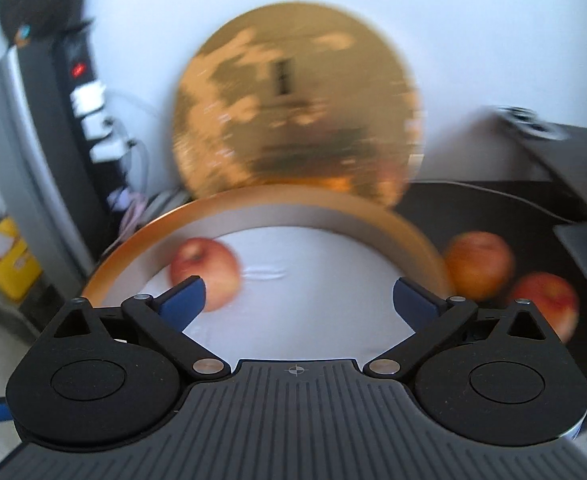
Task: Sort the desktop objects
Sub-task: 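Move the right gripper back to the remaining apples on the desk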
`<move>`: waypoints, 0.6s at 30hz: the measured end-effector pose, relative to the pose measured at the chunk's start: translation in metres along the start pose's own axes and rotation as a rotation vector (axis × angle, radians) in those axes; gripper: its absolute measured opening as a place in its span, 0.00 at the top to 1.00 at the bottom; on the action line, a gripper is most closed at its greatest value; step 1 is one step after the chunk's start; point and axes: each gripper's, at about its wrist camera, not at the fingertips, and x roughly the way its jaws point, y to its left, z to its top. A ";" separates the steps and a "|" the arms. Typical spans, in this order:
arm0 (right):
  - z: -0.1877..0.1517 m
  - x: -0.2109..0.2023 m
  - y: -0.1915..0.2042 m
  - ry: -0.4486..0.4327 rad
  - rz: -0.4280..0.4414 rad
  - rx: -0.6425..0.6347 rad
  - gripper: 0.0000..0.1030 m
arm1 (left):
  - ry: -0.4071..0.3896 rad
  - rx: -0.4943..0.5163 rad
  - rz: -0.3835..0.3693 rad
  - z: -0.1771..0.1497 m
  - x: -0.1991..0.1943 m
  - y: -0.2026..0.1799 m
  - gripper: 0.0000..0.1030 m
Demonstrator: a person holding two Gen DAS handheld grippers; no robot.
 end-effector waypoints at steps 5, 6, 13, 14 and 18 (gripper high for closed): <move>-0.019 -0.024 -0.044 0.013 -0.084 0.082 0.01 | 0.016 0.029 -0.006 0.002 0.006 -0.021 0.01; -0.023 -0.027 -0.053 0.017 -0.095 0.094 0.01 | 0.017 0.035 -0.011 0.003 0.007 -0.025 0.01; -0.048 -0.035 -0.106 0.027 -0.185 0.214 0.01 | 0.029 0.074 -0.037 0.007 0.016 -0.049 0.01; -0.051 -0.034 -0.112 0.032 -0.193 0.227 0.01 | 0.031 0.079 -0.042 0.007 0.018 -0.052 0.01; -0.059 -0.024 -0.129 0.044 -0.217 0.268 0.01 | 0.039 0.096 -0.059 0.008 0.024 -0.060 0.01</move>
